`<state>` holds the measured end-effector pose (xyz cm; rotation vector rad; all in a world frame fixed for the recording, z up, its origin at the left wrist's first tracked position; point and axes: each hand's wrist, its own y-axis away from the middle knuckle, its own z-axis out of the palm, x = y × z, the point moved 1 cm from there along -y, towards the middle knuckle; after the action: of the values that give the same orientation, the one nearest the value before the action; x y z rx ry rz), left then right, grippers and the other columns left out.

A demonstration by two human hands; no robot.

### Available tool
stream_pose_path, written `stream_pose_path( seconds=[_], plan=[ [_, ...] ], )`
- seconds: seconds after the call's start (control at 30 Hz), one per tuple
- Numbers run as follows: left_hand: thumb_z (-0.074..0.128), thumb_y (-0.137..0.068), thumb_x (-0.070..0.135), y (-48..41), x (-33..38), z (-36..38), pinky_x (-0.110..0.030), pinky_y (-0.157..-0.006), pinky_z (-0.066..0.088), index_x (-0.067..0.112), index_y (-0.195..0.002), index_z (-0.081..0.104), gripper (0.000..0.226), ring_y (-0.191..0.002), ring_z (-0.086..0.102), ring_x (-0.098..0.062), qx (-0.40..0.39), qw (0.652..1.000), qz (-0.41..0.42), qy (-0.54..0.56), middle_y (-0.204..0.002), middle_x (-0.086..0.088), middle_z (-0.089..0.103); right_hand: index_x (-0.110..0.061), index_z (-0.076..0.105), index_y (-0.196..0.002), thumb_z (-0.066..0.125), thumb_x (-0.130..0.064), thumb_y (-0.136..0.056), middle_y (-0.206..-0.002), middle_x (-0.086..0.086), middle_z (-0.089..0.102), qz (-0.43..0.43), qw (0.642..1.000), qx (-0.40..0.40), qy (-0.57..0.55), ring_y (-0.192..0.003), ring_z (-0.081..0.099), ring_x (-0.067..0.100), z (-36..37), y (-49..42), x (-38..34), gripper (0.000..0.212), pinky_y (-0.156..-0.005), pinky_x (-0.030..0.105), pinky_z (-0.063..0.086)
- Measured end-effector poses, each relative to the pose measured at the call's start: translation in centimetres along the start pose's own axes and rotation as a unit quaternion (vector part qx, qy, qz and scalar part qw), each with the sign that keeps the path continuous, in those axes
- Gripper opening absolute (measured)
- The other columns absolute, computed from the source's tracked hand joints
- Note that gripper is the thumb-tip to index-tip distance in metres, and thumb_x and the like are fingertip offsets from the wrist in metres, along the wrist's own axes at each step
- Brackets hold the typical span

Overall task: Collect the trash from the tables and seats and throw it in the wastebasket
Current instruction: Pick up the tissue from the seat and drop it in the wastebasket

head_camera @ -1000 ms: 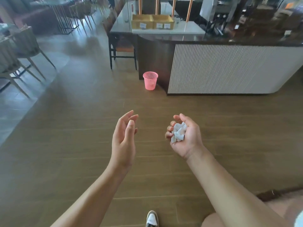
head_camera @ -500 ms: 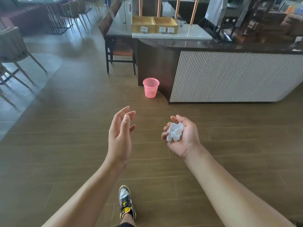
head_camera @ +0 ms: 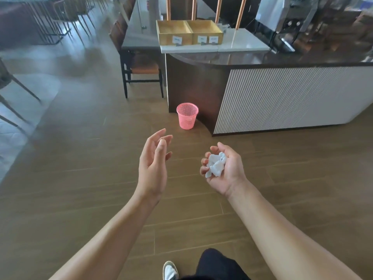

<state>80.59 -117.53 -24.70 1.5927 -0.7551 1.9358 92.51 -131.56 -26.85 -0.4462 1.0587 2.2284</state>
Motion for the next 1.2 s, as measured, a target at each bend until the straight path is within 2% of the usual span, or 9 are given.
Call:
stream_pose_path(
  seconds=[0.3, 0.6, 0.83, 1.0, 1.2],
  plan=[
    [0.049, -0.099, 0.038, -10.6, -3.3, 0.2, -0.044, -0.104, 0.056, 0.031, -0.128, 0.065, 0.033, -0.121, 0.066, -0.008, 0.003, 0.999, -0.030, -0.012, -0.120, 0.004, 0.074, -0.019, 0.051, -0.077, 0.062, -0.029, -0.098, -0.071, 0.003, 0.055, 0.032, 0.999, 0.012, -0.009, -0.062, 0.053, 0.020, 4.2, -11.1, -1.9, 0.026, -0.053, 0.027, 0.037],
    [0.049, -0.099, 0.037, -26.3, -6.2, 4.2, -0.046, -0.104, 0.057, 0.027, -0.130, 0.065, 0.037, -0.117, 0.068, -0.005, 0.020, 0.998, -0.050, -0.032, -0.118, 0.004, 0.075, -0.019, 0.054, -0.069, 0.063, -0.030, -0.097, -0.067, 0.001, 0.054, 0.077, 0.997, 0.014, 0.001, -0.058, 0.055, 0.018, 10.3, -25.6, -8.2, 0.032, -0.046, 0.024, 0.040],
    [0.050, -0.099, 0.038, -35.9, -7.9, 8.5, -0.042, -0.101, 0.057, 0.030, -0.129, 0.065, 0.034, -0.119, 0.069, -0.006, 0.017, 0.998, -0.057, -0.035, -0.117, 0.007, 0.076, -0.017, 0.056, -0.074, 0.062, -0.038, -0.099, -0.067, 0.002, 0.057, 0.075, 0.996, 0.037, 0.013, -0.058, 0.058, 0.019, 13.2, -34.2, -14.2, 0.033, -0.046, 0.024, 0.043],
    [0.050, -0.099, 0.038, -41.0, -9.2, 10.6, -0.042, -0.101, 0.058, 0.027, -0.127, 0.067, 0.035, -0.119, 0.069, -0.009, 0.011, 0.997, -0.067, -0.039, -0.119, 0.004, 0.076, -0.016, 0.055, -0.083, 0.052, -0.043, -0.103, -0.070, 0.006, 0.062, 0.086, 0.995, 0.057, -0.003, -0.059, 0.064, 0.023, 13.9, -38.6, -17.2, 0.034, -0.049, 0.026, 0.047],
    [0.051, -0.097, 0.039, -47.8, -11.3, 12.7, -0.043, -0.098, 0.057, 0.026, -0.117, 0.069, 0.030, -0.117, 0.070, -0.011, -0.006, 0.996, -0.082, -0.034, -0.117, 0.001, 0.076, -0.013, 0.057, -0.091, 0.051, -0.032, -0.098, -0.083, 0.011, 0.064, 0.077, 0.994, 0.071, -0.013, -0.070, 0.066, 0.027, 15.1, -44.3, -19.6, 0.021, -0.058, 0.029, 0.050]
  ],
)
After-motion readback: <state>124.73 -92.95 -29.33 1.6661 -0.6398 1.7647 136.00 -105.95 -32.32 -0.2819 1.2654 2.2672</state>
